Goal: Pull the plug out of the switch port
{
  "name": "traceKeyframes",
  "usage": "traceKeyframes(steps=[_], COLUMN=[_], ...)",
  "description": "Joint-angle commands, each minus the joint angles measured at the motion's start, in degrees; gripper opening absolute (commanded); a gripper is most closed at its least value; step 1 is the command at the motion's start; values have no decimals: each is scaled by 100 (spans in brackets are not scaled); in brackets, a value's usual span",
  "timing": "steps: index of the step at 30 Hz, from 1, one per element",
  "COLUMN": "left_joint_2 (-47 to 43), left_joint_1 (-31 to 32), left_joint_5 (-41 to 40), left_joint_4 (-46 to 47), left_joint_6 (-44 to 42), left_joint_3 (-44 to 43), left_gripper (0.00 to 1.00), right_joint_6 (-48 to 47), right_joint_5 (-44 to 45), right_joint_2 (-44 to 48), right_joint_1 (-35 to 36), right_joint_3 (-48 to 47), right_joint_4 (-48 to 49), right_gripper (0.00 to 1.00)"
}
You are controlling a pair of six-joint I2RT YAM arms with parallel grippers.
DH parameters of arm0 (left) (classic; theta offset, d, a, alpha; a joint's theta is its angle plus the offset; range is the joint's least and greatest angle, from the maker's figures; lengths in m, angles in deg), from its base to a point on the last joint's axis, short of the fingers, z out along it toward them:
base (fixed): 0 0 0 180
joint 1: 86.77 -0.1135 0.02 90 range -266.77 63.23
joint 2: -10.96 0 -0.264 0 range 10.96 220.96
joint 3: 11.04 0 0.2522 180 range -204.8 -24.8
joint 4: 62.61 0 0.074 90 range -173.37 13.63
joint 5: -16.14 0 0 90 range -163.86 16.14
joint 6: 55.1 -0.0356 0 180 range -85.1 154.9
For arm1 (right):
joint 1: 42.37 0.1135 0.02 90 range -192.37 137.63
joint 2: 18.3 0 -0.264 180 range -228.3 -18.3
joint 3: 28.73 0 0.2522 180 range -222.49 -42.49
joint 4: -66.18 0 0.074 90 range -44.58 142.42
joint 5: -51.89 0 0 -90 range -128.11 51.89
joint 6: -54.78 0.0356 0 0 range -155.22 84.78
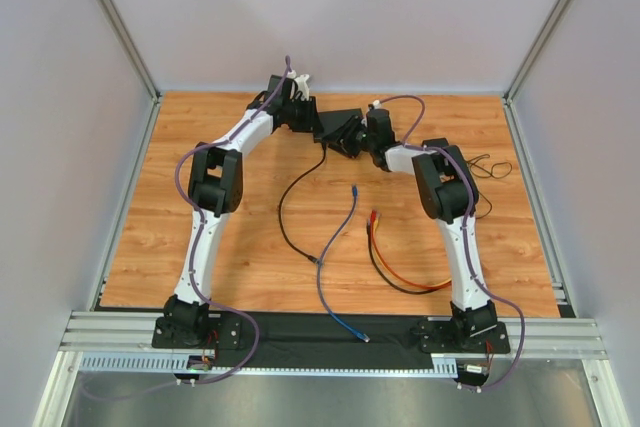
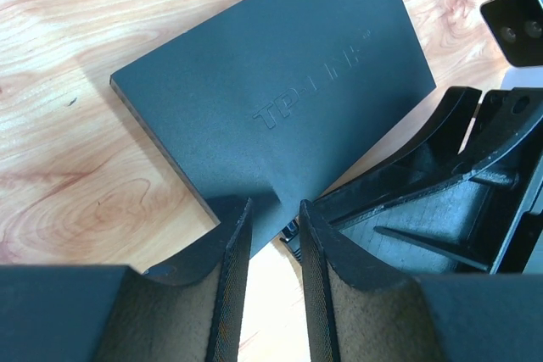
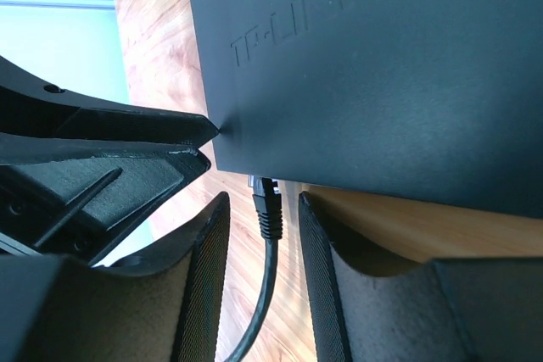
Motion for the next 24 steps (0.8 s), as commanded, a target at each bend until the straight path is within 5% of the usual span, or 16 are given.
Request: traceKeyframes(steps=[1,9,24], left_joint_2=[45,27,1], left_joint_1=[7,7,7], left_joint_5=[2,28,37], left_joint_4=[-230,-168,-133], left_joint_6=[50,68,85], left_joint_3=[-76,-41,65], left_gripper=[37,36,34], right_joint_6=[55,151,485], right_joint_5=[203,362,749], right_joint_2=[-154,-189,-268], right_joint_1=[95,104,156], right_joint_3=[-138,-85,-252], right_joint_4=[24,15,-327], right_gripper=[40,31,32])
